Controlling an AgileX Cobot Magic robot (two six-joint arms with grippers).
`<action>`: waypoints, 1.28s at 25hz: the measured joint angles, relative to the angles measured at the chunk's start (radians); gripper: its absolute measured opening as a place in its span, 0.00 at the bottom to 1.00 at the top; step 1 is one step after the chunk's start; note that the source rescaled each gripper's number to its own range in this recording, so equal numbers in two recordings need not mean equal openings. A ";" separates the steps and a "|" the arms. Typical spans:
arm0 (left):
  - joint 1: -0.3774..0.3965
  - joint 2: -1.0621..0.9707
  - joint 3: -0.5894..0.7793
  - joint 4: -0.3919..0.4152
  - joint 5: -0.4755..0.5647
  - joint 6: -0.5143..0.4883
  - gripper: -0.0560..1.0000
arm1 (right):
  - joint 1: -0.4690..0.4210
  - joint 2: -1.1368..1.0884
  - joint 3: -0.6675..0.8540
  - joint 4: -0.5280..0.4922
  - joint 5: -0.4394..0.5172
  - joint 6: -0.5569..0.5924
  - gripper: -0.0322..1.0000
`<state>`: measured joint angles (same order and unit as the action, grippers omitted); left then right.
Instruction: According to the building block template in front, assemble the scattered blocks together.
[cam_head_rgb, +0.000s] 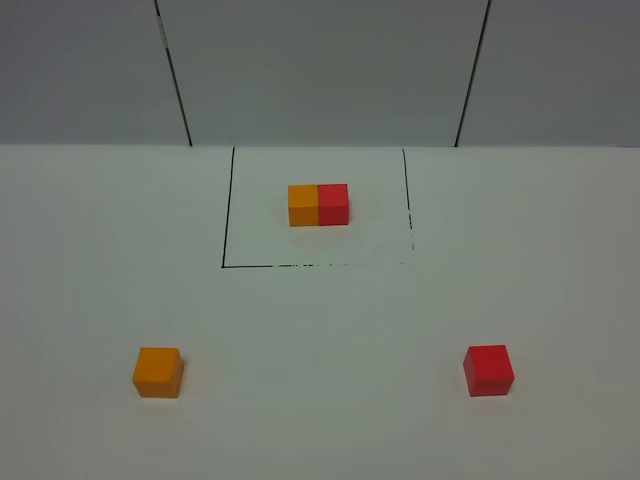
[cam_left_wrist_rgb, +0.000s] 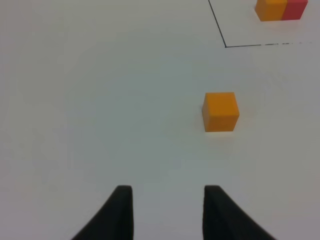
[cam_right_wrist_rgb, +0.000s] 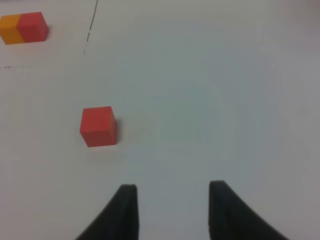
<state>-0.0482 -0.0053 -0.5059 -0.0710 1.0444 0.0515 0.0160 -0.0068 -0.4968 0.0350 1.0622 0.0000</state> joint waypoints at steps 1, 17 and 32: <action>0.000 0.000 0.000 0.000 0.000 0.000 0.06 | 0.000 0.000 0.000 0.000 0.000 0.000 0.03; 0.000 0.000 0.000 0.000 0.000 0.000 0.05 | 0.000 0.000 0.000 0.000 0.000 0.000 0.03; 0.000 0.000 0.000 0.000 0.000 -0.002 0.05 | 0.000 0.000 0.000 0.000 0.000 0.000 0.03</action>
<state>-0.0482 -0.0053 -0.5059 -0.0710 1.0444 0.0493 0.0160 -0.0068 -0.4968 0.0350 1.0622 0.0000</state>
